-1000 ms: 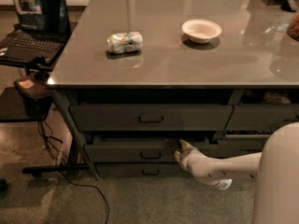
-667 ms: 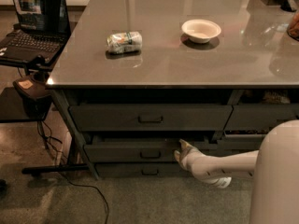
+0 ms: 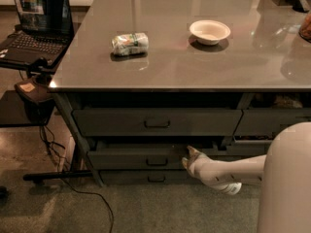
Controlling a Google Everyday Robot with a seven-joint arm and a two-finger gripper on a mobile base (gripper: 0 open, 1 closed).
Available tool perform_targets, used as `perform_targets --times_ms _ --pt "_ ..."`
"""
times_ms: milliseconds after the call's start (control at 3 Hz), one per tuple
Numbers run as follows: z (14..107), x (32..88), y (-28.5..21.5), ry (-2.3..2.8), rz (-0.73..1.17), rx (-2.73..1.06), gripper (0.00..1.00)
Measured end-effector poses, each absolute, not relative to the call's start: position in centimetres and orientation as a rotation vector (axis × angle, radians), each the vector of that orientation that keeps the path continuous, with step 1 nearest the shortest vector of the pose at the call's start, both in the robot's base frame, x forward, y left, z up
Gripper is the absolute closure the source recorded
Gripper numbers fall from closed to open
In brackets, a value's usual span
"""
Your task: Open middle drawer
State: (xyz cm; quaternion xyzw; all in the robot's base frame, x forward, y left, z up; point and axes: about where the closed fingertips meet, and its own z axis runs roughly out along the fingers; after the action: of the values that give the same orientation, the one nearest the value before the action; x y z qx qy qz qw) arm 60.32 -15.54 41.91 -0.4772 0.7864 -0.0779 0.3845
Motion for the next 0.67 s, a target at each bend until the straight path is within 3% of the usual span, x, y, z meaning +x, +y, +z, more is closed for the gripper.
perform_targets --times_ms 667 --pt "42.23 59.52 -15.65 2.028 -0.187 -1.219 1.0"
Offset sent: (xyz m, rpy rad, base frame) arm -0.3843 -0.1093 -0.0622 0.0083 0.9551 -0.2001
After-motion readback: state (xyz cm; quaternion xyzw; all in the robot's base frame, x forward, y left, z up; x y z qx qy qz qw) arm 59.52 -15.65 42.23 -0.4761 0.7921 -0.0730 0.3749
